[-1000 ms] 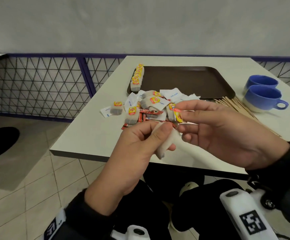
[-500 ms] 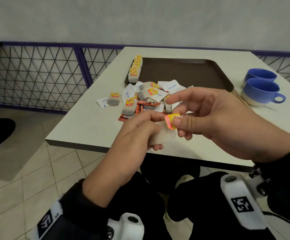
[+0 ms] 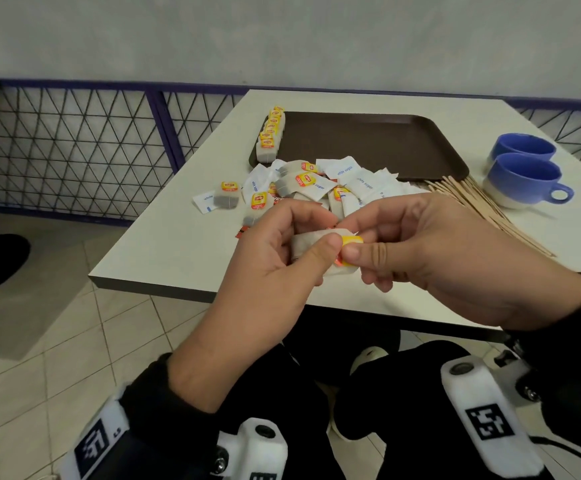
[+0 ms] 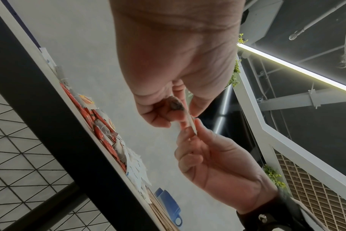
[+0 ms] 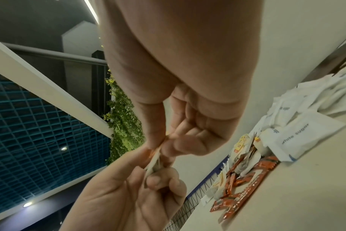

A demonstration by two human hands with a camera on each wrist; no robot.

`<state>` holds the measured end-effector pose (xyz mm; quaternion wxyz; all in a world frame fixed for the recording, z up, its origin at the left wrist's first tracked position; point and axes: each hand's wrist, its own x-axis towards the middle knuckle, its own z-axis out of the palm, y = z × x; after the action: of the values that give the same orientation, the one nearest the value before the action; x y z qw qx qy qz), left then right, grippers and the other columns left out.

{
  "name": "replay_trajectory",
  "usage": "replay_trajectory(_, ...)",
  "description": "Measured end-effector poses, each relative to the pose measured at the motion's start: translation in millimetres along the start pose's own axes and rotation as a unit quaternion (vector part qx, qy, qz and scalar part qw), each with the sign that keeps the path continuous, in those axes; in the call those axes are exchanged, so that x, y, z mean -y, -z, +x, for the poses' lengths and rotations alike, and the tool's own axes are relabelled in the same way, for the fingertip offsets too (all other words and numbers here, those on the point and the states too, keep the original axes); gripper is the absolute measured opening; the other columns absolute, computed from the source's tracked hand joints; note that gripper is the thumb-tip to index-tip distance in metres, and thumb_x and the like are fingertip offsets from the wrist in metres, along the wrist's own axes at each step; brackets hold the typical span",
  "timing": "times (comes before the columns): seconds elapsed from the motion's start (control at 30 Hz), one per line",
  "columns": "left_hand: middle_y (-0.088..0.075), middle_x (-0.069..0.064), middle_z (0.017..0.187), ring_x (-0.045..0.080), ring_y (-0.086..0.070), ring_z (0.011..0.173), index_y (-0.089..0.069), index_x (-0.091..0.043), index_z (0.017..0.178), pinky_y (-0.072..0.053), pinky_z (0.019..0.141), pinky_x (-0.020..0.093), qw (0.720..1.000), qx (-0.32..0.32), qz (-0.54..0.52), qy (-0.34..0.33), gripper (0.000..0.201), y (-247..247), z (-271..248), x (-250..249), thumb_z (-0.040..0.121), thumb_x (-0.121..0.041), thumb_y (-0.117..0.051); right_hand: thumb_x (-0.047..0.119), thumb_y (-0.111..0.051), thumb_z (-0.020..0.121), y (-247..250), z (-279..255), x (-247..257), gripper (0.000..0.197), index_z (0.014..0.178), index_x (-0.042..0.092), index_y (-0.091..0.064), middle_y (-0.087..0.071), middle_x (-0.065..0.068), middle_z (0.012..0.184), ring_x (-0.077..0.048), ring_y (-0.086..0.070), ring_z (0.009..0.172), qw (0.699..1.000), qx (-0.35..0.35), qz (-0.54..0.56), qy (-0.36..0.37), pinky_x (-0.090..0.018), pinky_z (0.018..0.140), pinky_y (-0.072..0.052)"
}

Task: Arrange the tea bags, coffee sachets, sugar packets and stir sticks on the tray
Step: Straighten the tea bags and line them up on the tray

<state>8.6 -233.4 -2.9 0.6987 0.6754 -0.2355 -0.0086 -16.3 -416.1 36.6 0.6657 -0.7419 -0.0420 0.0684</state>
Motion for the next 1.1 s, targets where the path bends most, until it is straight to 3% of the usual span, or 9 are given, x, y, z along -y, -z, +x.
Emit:
replay_trajectory(0.1,-0.066,0.013,0.110,0.011,-0.068,0.082,-0.063,-0.010,0.106,-0.054,0.065,0.022,0.999,-0.012,-0.030,0.003,0.025,3.4,0.6,1.4,0.084,0.000,-0.067,0.016,-0.080,0.070,2.0,-0.1,0.4,0.034,0.101,0.003,-0.074,-0.073,-0.015,0.081,-0.021,-0.065,0.071,0.999,-0.019,-0.019,0.017,-0.027,0.060,-0.050)
replay_trajectory(0.17,-0.065,0.018,0.109,0.018,-0.068,0.083,-0.063,-0.013,0.102,-0.058,0.068,0.027,0.999,-0.012,-0.044,0.003,0.031,6.2,1.2,2.1,0.080,0.009,-0.069,0.013,-0.080,0.070,3.3,0.0,-0.4,0.038,0.104,0.004,-0.068,-0.072,-0.018,0.080,-0.023,-0.069,0.071,0.999,-0.037,-0.010,0.031,-0.029,0.062,-0.053)
replay_trajectory(0.27,-0.071,0.000,0.096,0.019,-0.068,0.084,-0.067,-0.017,0.089,-0.060,0.083,0.045,0.999,-0.015,-0.040,0.002,0.029,8.8,2.5,1.9,0.077,0.007,-0.075,0.007,-0.080,0.073,3.5,-0.9,-1.6,0.038,0.099,0.008,-0.052,-0.068,-0.016,0.072,-0.030,-0.072,0.068,0.995,-0.066,-0.002,0.069,-0.031,0.059,-0.055)
replay_trajectory(0.33,-0.073,0.002,0.098,0.023,-0.071,0.088,-0.071,-0.015,0.088,-0.058,0.088,0.049,1.000,-0.014,-0.025,0.002,0.026,8.5,2.9,0.5,0.080,0.009,-0.076,0.008,-0.079,0.075,2.4,-1.9,-1.7,0.035,0.091,0.008,-0.048,-0.067,-0.014,0.071,-0.034,-0.073,0.069,0.991,-0.074,-0.027,0.104,-0.035,0.059,-0.056)
replay_trajectory(0.5,-0.077,0.009,0.100,0.032,-0.072,0.095,-0.079,-0.018,0.091,-0.058,0.087,0.047,0.999,-0.029,-0.013,0.009,0.018,7.3,2.4,-0.8,0.080,-0.003,-0.078,0.007,-0.076,0.079,1.1,-4.2,-3.1,0.019,0.086,0.001,-0.060,-0.064,-0.026,0.079,-0.028,-0.073,0.066,0.978,-0.085,-0.093,0.166,-0.045,0.062,-0.059)
replay_trajectory(0.67,-0.077,0.008,0.090,0.036,-0.071,0.090,-0.079,-0.018,0.091,-0.057,0.087,0.053,0.999,-0.031,0.023,0.007,0.017,4.0,1.2,-0.7,0.084,-0.002,-0.078,0.012,-0.077,0.084,-0.7,-8.4,-6.3,0.007,0.089,0.012,-0.073,-0.067,-0.012,0.073,-0.026,-0.071,0.067,0.966,-0.091,-0.150,0.191,-0.050,0.067,-0.059)
replay_trajectory(0.73,-0.077,0.008,0.088,0.037,-0.070,0.088,-0.079,-0.020,0.089,-0.057,0.087,0.055,0.999,-0.031,0.037,0.004,0.017,3.1,0.9,-0.2,0.085,-0.003,-0.077,0.009,-0.076,0.087,-1.0,-8.9,-8.5,0.010,0.095,0.015,-0.074,-0.069,-0.009,0.075,-0.025,-0.070,0.068,0.962,-0.090,-0.166,0.195,-0.056,0.069,-0.057)
replay_trajectory(0.87,-0.075,0.006,0.089,0.034,-0.069,0.089,-0.078,-0.022,0.088,-0.057,0.086,0.052,0.998,-0.022,0.052,0.015,0.015,2.2,0.7,0.0,0.087,-0.007,-0.076,0.008,-0.076,0.088,-1.0,-7.8,-10.1,0.032,0.114,0.023,-0.066,-0.068,-0.004,0.077,-0.027,-0.075,0.072,0.960,-0.107,-0.176,0.188,-0.056,0.072,-0.059)
replay_trajectory(1.1,-0.076,-0.001,0.090,0.025,-0.072,0.090,-0.077,-0.024,0.088,-0.059,0.089,0.045,0.998,-0.011,0.065,0.008,0.016,3.1,-0.1,2.4,0.088,-0.008,-0.075,0.011,-0.080,0.083,1.9,-6.2,-9.7,0.024,0.103,0.015,-0.068,-0.070,-0.007,0.074,-0.024,-0.075,0.066,0.966,-0.124,-0.175,0.141,-0.059,0.070,-0.059)
